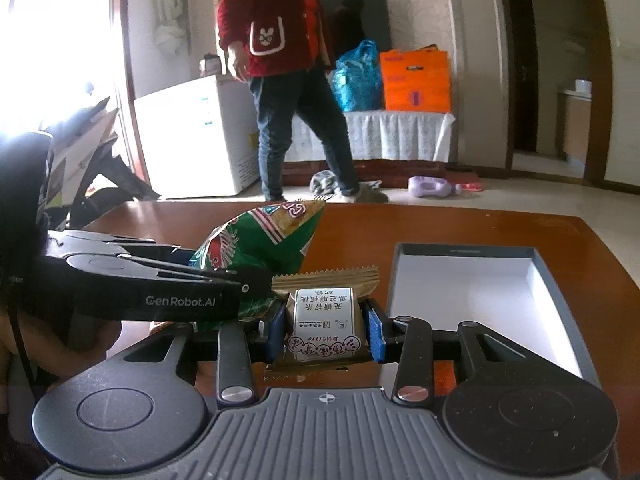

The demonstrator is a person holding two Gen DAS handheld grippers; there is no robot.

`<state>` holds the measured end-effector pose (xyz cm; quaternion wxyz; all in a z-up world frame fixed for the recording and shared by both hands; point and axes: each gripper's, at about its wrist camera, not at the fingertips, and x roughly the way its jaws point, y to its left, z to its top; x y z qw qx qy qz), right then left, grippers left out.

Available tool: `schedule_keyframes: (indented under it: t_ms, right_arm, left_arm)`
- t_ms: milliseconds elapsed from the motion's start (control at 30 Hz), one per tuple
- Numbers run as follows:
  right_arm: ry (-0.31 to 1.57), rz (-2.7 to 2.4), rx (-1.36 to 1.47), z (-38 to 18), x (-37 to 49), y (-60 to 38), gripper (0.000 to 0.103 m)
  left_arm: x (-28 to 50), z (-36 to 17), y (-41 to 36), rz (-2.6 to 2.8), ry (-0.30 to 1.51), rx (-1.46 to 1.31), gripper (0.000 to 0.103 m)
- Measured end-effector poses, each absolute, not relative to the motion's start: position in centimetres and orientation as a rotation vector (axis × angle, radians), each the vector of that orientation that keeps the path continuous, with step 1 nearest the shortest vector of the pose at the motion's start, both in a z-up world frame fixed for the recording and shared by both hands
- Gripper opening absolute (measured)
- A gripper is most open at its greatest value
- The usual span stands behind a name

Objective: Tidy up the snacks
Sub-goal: 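Carry the green chip bag and cake packet over the grey box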

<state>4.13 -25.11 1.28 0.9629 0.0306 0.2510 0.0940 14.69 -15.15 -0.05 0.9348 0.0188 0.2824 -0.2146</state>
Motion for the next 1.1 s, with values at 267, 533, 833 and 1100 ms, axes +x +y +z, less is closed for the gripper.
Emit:
schedule_keyframes:
  t_ms: [267, 533, 833, 1100]
  right_arm:
    - [0.494, 0.118, 0.088, 1.0, 3.4, -28.1, 0.041]
    - [0.486, 0.051, 0.111, 0.6, 2.7, -30.3, 0.041]
    - [0.499, 0.0, 0.116, 0.1, 2.3, -32.2, 0.041]
    - [0.511, -0.041, 0.126, -0.2, 1.6, -33.5, 0.041]
  left_arm:
    - [14.4, 0.0, -17.9, -0.47, 0.568, 0.055, 0.056]
    - [13.4, -0.1, -21.7, -0.524, 0.547, 0.084, 0.056]
    - [12.5, -0.6, -24.9, -0.548, 0.553, 0.095, 0.056]
    - [12.7, -0.8, -26.9, -0.579, 0.555, 0.108, 0.056]
